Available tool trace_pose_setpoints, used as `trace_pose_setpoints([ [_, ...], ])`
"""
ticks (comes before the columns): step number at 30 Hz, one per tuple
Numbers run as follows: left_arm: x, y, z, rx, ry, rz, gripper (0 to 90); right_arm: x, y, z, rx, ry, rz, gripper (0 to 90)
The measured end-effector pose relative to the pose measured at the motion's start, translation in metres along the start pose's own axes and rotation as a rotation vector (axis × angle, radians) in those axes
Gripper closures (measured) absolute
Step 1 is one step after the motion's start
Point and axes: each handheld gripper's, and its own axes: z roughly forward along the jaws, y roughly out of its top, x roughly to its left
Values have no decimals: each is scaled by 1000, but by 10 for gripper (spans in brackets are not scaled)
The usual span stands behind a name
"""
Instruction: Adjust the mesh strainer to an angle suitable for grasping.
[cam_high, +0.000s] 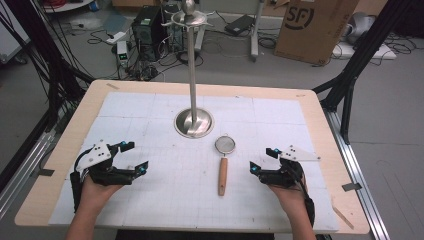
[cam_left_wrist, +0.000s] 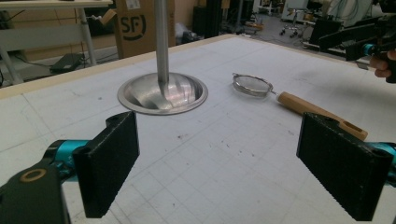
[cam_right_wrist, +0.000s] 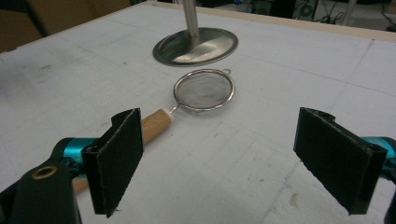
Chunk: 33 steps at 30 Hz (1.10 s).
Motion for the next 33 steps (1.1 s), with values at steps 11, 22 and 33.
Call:
trace_pose_setpoints([
  [11,-1,-1,2,7,-7,-3,137,21,6,17,40,80,-53,303],
  [22,0,-1,1,2,-6,-9,137,36,10,34,94,143,-78,437],
  [33,-1,-1,1,5,-8,-5,138,44,11,43,129,164,-111,537],
])
